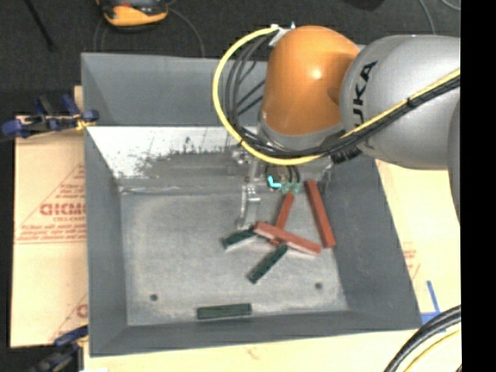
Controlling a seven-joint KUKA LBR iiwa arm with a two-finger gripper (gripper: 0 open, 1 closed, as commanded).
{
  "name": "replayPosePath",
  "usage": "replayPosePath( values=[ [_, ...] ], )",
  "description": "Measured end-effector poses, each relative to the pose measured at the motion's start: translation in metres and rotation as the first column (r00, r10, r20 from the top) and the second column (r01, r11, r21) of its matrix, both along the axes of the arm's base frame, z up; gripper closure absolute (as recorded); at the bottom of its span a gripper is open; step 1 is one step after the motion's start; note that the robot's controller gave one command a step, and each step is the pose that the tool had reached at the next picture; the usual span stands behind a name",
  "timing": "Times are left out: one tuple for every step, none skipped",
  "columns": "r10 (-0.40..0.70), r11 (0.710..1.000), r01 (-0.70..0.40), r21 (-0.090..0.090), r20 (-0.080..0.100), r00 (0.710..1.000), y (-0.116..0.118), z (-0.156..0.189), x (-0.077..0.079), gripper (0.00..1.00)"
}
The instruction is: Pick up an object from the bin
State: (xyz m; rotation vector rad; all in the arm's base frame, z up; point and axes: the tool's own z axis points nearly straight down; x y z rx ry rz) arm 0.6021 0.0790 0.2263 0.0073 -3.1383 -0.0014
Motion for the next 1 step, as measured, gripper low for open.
replayPosePath(
  values=[
    [-0.001, 1.0, 0.001, 0.001, 0.008, 1.0, -0.0002, 0.0045, 0.0015, 0.0]
  ],
)
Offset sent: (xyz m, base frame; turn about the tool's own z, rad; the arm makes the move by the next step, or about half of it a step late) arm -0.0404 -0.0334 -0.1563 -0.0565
